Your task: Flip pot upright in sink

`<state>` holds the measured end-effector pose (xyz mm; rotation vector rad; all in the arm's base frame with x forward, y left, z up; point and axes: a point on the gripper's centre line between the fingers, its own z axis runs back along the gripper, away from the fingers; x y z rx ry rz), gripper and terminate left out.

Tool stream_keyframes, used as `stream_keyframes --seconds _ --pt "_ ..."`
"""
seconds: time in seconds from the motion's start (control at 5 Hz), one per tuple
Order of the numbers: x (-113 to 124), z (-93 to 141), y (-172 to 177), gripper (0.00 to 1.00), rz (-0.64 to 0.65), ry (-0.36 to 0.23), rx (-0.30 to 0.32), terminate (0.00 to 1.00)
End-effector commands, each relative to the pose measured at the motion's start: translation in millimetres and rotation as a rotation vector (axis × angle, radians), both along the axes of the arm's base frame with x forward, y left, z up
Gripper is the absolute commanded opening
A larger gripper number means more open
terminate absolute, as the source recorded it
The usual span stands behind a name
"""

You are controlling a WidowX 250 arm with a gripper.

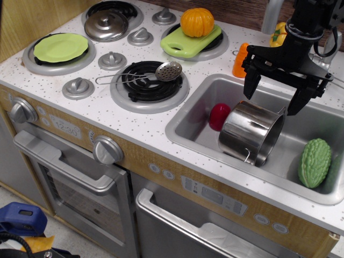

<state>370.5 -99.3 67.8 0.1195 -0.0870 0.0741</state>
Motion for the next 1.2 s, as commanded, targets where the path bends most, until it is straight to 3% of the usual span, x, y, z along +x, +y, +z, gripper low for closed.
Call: stream_keyframes --seconds 0.0,0.2,0.4,0.8,1.0 --pt "0.0 0.0 0.0 1.00 0.000 0.000 0.000 0.00" --pt "6.8 0.3 -3.5 1.00 -0.027 0.002 0.097 0.00" --pt "11.6 0.4 -10.0 1.00 -0.094 0.021 0.255 0.00" --pt "12.3 -8.5 -22.5 1.00 -0.141 -0.002 0.385 0.00" --pt "13.0 -14.1 -20.7 1.00 -0.156 -0.011 0.411 0.00"
